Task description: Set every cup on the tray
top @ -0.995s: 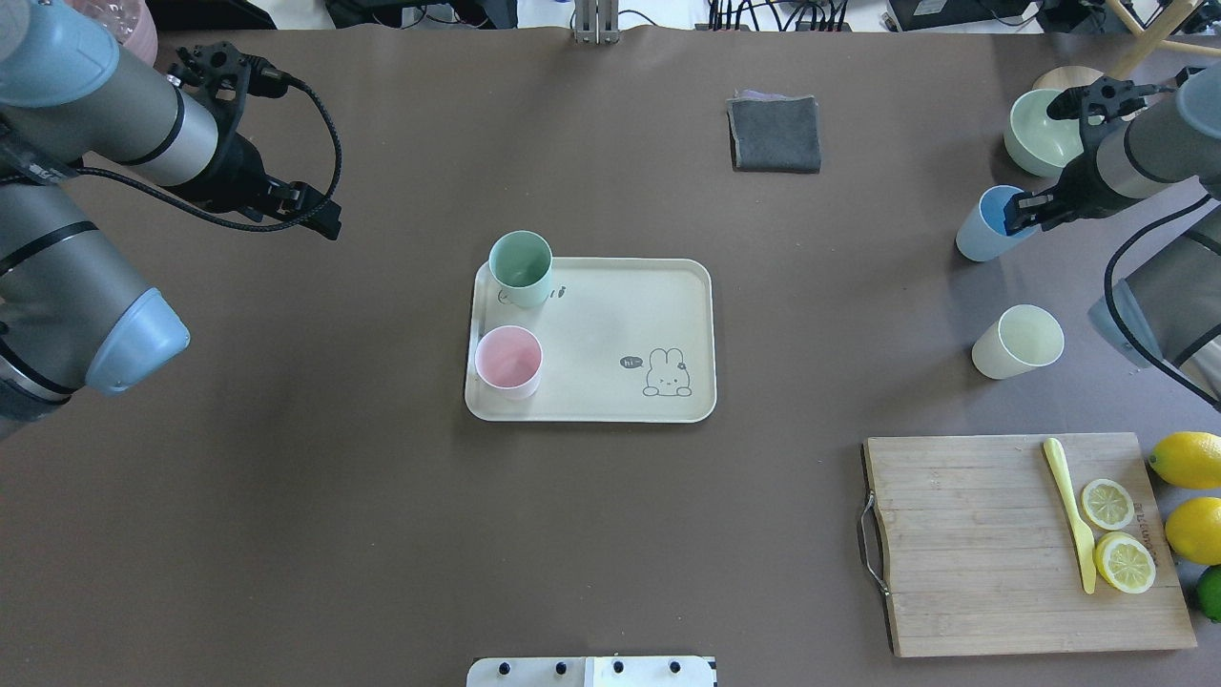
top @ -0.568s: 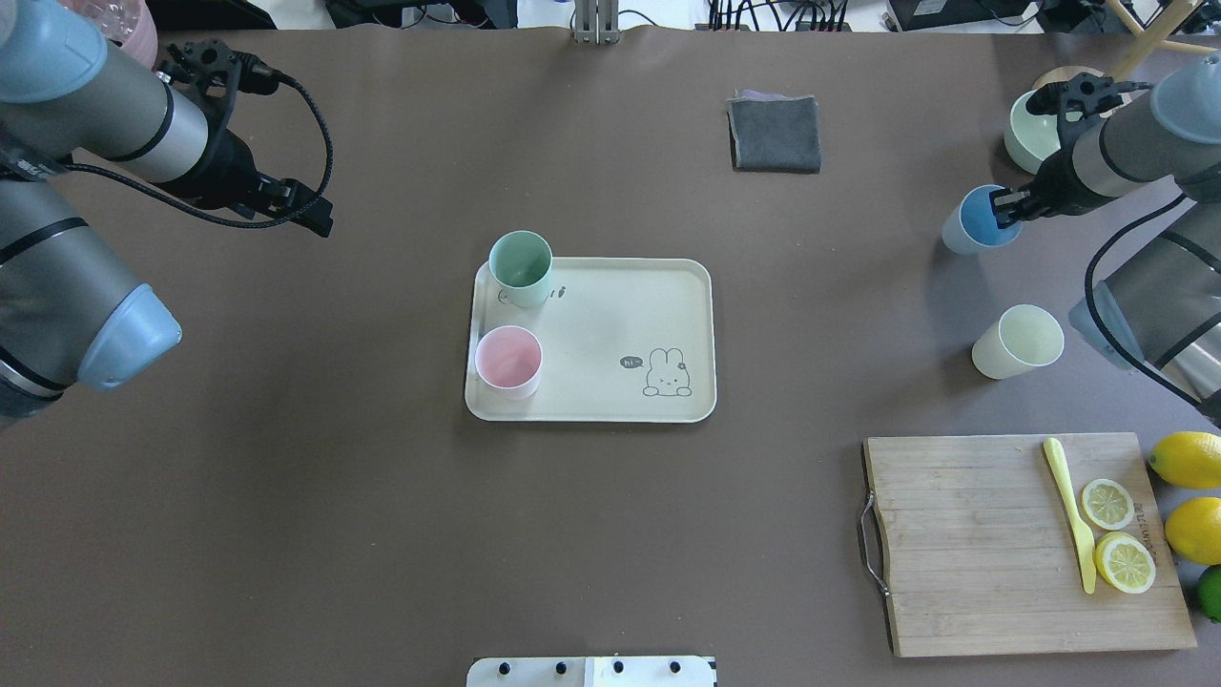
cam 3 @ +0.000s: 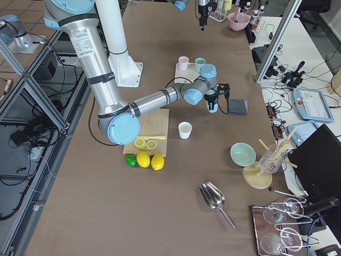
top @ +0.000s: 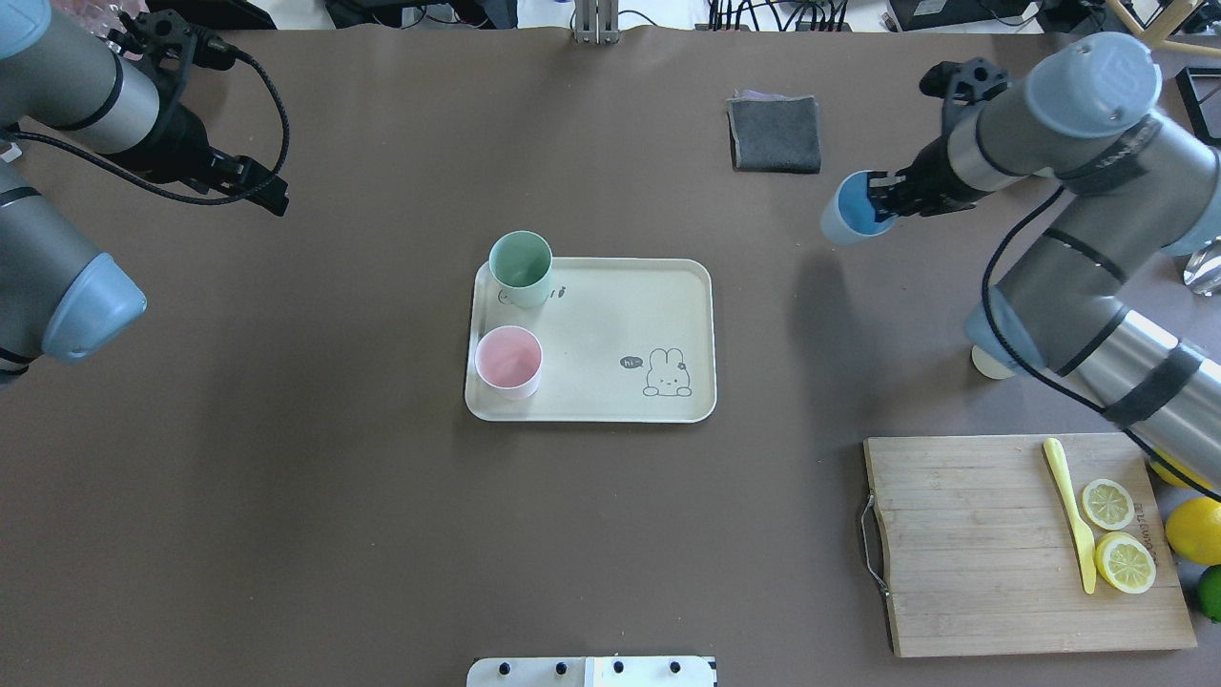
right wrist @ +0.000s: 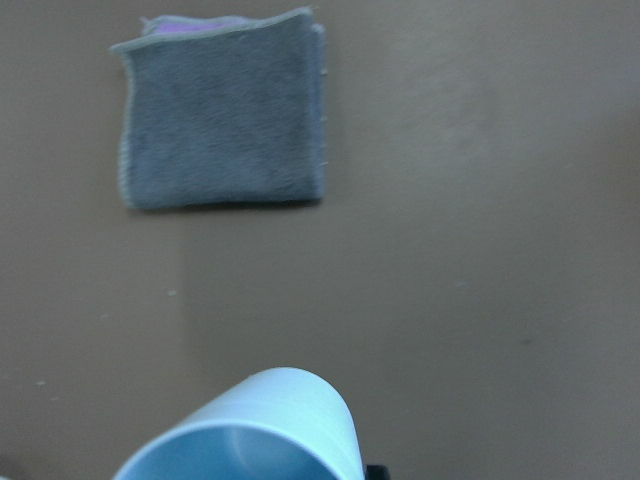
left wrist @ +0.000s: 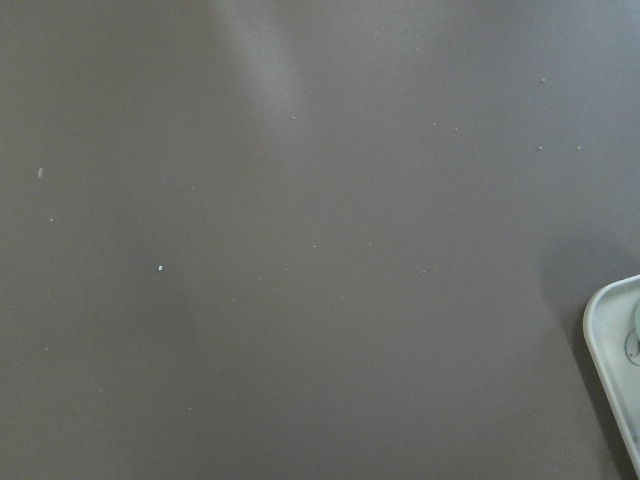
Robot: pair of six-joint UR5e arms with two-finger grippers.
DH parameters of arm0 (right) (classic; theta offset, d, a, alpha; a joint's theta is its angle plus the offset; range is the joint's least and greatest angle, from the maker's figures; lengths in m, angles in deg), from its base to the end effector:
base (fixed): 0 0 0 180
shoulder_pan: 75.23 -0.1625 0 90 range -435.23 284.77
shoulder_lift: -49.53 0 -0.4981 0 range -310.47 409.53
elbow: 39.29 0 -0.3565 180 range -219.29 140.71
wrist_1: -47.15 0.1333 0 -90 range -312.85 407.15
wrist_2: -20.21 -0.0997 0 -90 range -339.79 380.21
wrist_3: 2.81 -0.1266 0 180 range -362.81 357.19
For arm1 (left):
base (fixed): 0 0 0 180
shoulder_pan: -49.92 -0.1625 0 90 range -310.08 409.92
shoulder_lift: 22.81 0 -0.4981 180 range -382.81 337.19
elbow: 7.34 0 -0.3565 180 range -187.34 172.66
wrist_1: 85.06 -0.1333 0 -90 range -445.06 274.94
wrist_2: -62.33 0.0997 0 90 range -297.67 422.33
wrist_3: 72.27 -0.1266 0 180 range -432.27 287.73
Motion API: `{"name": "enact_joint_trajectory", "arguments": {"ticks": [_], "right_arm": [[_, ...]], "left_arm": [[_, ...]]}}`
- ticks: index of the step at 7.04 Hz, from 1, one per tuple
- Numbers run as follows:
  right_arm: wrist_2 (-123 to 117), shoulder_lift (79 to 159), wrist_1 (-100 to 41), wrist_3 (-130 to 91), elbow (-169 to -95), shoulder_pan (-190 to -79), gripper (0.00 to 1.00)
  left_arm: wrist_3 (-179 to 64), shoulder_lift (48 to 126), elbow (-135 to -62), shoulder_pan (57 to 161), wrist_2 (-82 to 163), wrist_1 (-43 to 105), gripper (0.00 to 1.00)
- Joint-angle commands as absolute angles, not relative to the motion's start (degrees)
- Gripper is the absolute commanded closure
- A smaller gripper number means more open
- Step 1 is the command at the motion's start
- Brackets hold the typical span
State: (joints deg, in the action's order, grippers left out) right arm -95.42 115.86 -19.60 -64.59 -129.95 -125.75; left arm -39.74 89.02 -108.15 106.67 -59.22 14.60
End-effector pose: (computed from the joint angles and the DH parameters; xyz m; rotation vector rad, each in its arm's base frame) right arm -0.3694 -0.5720 0.4752 0.1921 -0.8980 0.1758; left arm 0.2903 -0.5651 0.4453 0.3188 0.8317 0.2149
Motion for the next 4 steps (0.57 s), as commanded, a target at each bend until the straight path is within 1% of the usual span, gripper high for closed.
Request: {"name": "enact_joint_trajectory", "arguments": {"ticks": [1,3,4], "right_arm": [[-90.46,105.49,-28.65,-77.90,-130.97,-115.52,1.00],[-87.73,103.68,-30.89,-80.33,-130.88,-111.28,1.00],[-87.28,102.98,-30.98,-80.33,-130.70,-111.35,0.97]], "left_arm": [[-39.93,88.81,-108.15,106.78,-59.14,14.52,0.02],[-39.41,88.46,-108.15,106.78,-59.14,15.04,0.02],[-39.40,88.46,-108.06,106.78,-59.14,15.05,0.02]]}}
